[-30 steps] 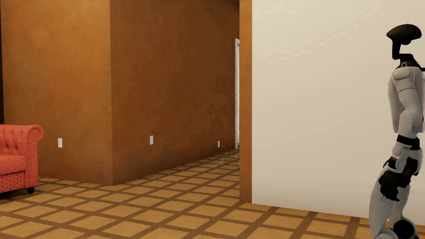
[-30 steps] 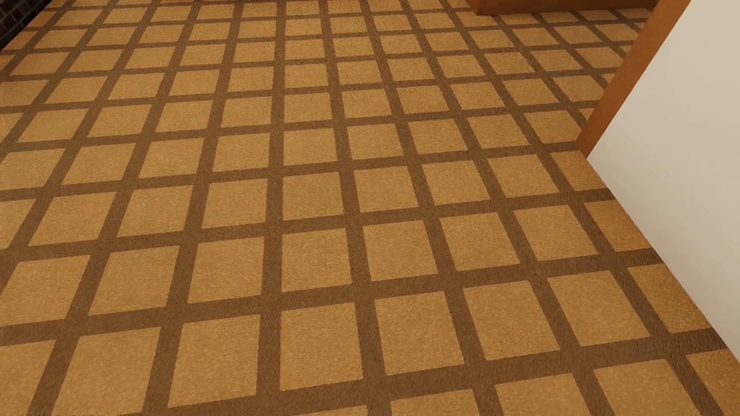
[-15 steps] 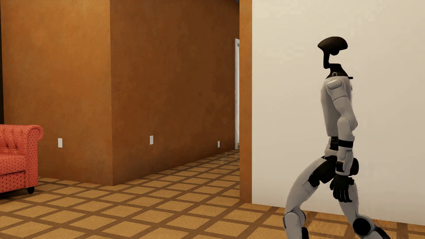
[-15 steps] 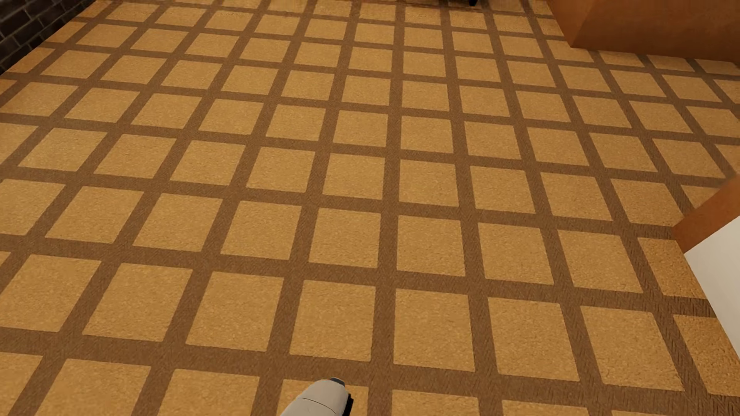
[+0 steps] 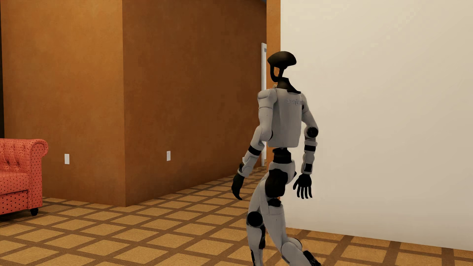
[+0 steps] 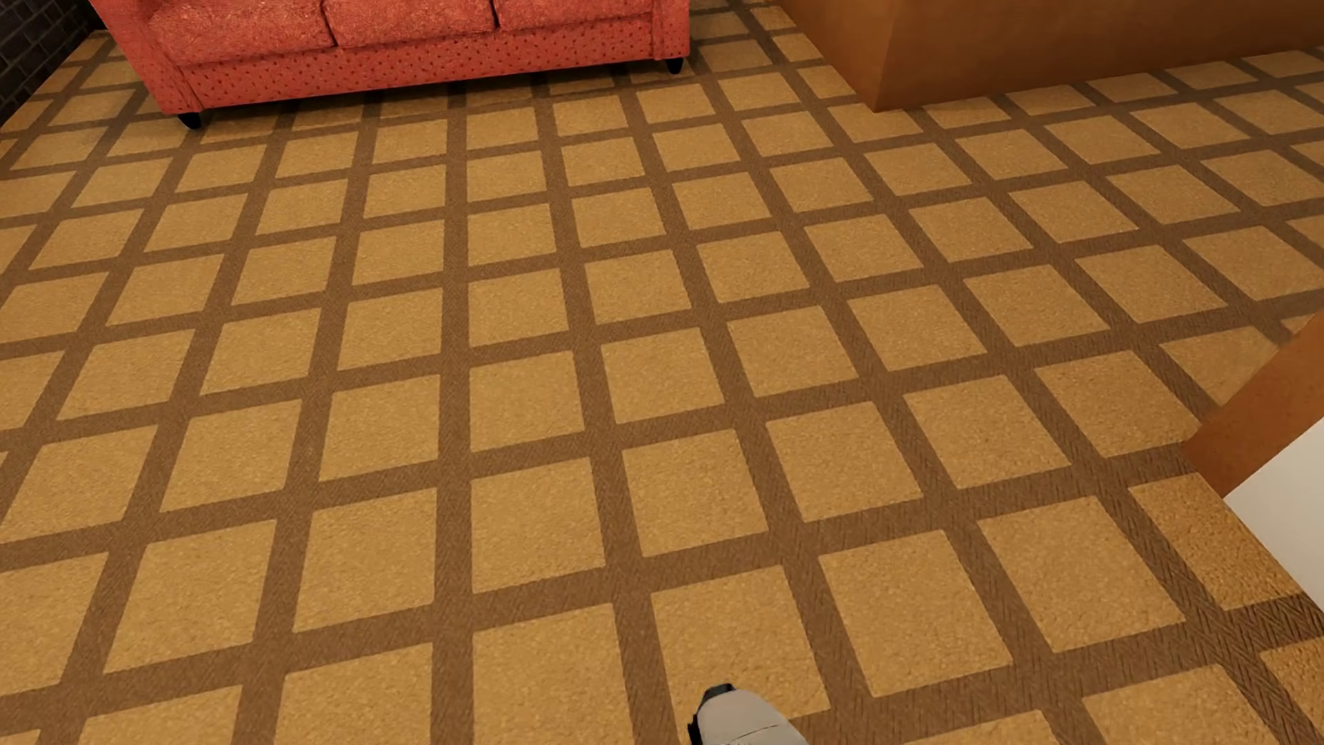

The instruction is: Walk around the corner

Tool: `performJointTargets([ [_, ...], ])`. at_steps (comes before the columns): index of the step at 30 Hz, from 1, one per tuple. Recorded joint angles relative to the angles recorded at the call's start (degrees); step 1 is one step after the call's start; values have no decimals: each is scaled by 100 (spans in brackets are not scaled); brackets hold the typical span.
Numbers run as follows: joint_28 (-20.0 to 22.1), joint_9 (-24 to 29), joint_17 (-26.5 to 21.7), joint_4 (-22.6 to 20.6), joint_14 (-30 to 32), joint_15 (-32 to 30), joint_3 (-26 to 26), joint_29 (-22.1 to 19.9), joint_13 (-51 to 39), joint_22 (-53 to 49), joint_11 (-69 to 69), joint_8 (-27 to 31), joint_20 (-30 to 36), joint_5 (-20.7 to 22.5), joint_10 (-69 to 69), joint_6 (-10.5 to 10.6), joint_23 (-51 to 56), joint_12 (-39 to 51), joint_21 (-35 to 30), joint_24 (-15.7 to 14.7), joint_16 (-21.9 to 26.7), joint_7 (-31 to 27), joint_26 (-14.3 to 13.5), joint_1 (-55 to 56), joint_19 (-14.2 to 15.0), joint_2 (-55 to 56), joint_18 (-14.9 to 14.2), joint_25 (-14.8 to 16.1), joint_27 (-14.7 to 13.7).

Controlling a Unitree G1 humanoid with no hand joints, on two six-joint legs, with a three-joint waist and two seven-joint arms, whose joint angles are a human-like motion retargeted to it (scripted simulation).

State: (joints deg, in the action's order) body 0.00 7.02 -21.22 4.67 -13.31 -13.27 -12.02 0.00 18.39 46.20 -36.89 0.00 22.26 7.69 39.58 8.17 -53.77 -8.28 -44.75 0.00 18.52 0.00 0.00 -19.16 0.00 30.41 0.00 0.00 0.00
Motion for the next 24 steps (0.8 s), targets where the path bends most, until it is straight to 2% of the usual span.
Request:
performJointTargets([
  [1,0,-9,-12,129,1164,10,136,0,-4,212,-218,0,106,174,953,87,-64,-185,-29,0,-89,0,0,203,0,-301,0,0,0],
  [2,0,-59,38,199,1892,113,314,0,-3,300,-362,0,194,353,2135,81,-84,-361,155,0,-127,0,0,777,0,-557,0,0,0],
  [3,0,13,-9,323,1453,404,512,0,-86,380,-305,0,460,488,3292,125,75,-465,141,0,-119,0,0,1305,0,-1019,0,0,0],
  [4,0,75,-16,365,501,831,809,0,-204,402,-124,0,577,480,3947,77,163,-580,192,0,-114,0,0,1819,0,-1596,0,0,0],
  [5,0,96,-36,285,-140,1222,1169,0,-391,498,110,0,668,382,4145,-102,282,-671,118,0,-68,0,0,2350,0,-2142,0,0,0],
  [6,0,21,-33,261,-432,1641,1550,0,-603,604,314,0,562,304,3833,-258,355,-802,160,0,-62,0,0,2868,0,-2556,0,0,0],
  [7,0,31,-151,270,-465,2118,1897,0,-820,584,629,0,640,210,3101,-366,564,-963,-38,0,-13,0,0,3139,0,-3145,0,0,0],
  [8,0,42,-230,285,-353,2534,2114,0,-978,681,918,0,599,94,2212,-468,799,-1029,150,0,41,0,0,3433,0,-3648,0,0,0],
  [9,0,5,-233,310,-99,2966,2306,0,-1211,716,1118,0,571,11,1195,-563,797,-1141,226,0,93,0,0,3585,0,-4084,0,0,0],
  [11,0,-179,-315,355,908,3664,2546,0,-1562,882,1275,0,700,-50,-625,-591,949,-1169,718,0,135,0,0,3886,0,-4644,0,0,0],
  [12,0,-264,-309,362,1444,3741,2541,0,-1684,964,1269,0,674,-40,-2997,-643,969,-1177,963,0,145,0,0,4118,0,-4826,0,0,0],
  [13,0,-269,-403,362,983,3599,2693,0,-1744,957,1144,0,768,-161,-1069,-680,1115,-1170,1003,0,172,0,0,4350,0,-4988,0,0,0],
  [14,0,-199,-407,196,1042,3252,2855,0,-1624,1036,903,0,871,-334,-538,-772,1268,-1128,1321,0,188,0,0,4454,0,-5233,0,0,0],
  [15,0,-291,-301,75,1331,2522,2962,0,-1502,1145,308,0,901,-501,-28,-882,1182,-1130,1478,0,182,0,0,4572,0,-5160,0,0,0],
  [16,0,-254,-116,-213,1127,1353,2991,0,-1316,1291,-727,0,885,-760,440,-1070,997,-1111,1537,0,172,0,0,4398,0,-4947,0,0,0],
  [17,0,-259,-51,-409,818,422,2857,0,-1156,1332,-2201,0,784,-728,517,-1050,909,-1034,1451,0,131,0,0,4187,0,-4274,0,0,0],
  [18,0,-137,24,-637,536,412,2728,0,-1093,1204,-3677,0,617,-835,454,-1082,784,-1009,1290,0,95,0,0,3777,0,-3586,0,0,0],
  [19,0,-35,27,-579,402,769,2508,0,-1082,1025,-4494,0,672,-809,247,-1000,689,-920,884,0,103,0,0,3231,0,-2914,0,0,0],
  [20,0,-26,142,-452,341,843,2166,0,-935,786,-4539,0,652,-650,19,-819,552,-873,883,0,88,0,0,2767,0,-2306,0,0,0],
  [21,0,32,9,-426,261,644,1758,0,-669,538,-3939,0,705,-611,-215,-673,870,-749,749,0,109,0,0,2378,0,-1806,0,0,0],
  [22,0,82,101,-300,178,145,1473,0,-634,321,-2763,0,716,-531,-419,-609,355,-643,453,0,187,0,0,1897,0,-1514,0,0,0],
  [23,0,4,158,-305,75,-106,1206,0,-457,62,-1421,0,572,-534,-659,-573,203,-579,673,0,200,0,0,1566,0,-1179,0,0,0],
  [24,0,-48,155,-289,-109,486,1044,0,-324,-156,-25,0,471,-471,-889,-557,53,-538,701,0,246,0,0,1091,0,-1111,0,0,0],
])
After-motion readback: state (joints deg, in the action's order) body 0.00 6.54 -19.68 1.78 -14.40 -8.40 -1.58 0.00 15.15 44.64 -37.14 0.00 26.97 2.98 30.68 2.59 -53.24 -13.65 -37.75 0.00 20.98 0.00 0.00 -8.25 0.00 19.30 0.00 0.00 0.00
